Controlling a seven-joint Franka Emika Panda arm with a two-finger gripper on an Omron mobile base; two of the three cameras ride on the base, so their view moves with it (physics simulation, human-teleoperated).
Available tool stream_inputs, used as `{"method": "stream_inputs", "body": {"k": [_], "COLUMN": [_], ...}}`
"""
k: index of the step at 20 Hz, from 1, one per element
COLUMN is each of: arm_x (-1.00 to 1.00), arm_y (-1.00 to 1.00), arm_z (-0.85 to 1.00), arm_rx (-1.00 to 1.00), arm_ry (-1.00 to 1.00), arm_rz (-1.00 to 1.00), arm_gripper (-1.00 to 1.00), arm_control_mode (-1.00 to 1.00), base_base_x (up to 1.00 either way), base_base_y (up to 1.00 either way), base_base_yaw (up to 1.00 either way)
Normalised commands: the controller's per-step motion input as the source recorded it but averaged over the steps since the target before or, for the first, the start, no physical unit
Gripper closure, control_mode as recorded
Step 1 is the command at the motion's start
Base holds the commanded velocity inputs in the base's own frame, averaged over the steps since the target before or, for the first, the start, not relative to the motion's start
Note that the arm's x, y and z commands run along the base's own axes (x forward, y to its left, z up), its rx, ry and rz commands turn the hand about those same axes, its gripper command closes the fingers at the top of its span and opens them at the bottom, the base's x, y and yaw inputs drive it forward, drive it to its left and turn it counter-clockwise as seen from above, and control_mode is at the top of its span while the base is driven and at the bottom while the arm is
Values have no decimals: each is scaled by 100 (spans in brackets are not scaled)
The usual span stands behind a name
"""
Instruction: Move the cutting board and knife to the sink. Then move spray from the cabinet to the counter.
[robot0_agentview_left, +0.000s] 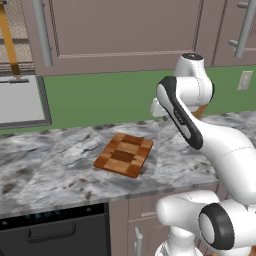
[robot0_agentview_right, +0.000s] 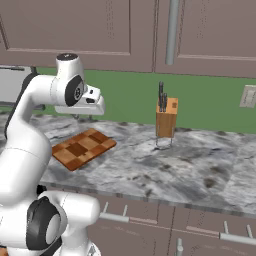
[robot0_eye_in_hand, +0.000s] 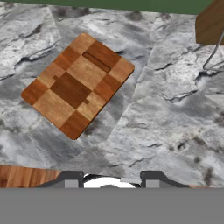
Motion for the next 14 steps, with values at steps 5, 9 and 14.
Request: {"method": "stream_inputs", "body": {"k": [5,9,14], "arm_x": [0,28,23], "arm_y": [2,24,24], "arm_z": [-7,-29,-23], "arm_rx": [0,-1,-3], "arm_ry": [0,4,2], "arm_rz": [0,-1,-3], "arm_gripper": [-100,-100,-100], "arm_control_mode": [-100,-100,-100], "base_base_x": [0,0,0], "base_base_y": [0,0,0], "base_base_yaw": [0,0,0]}}
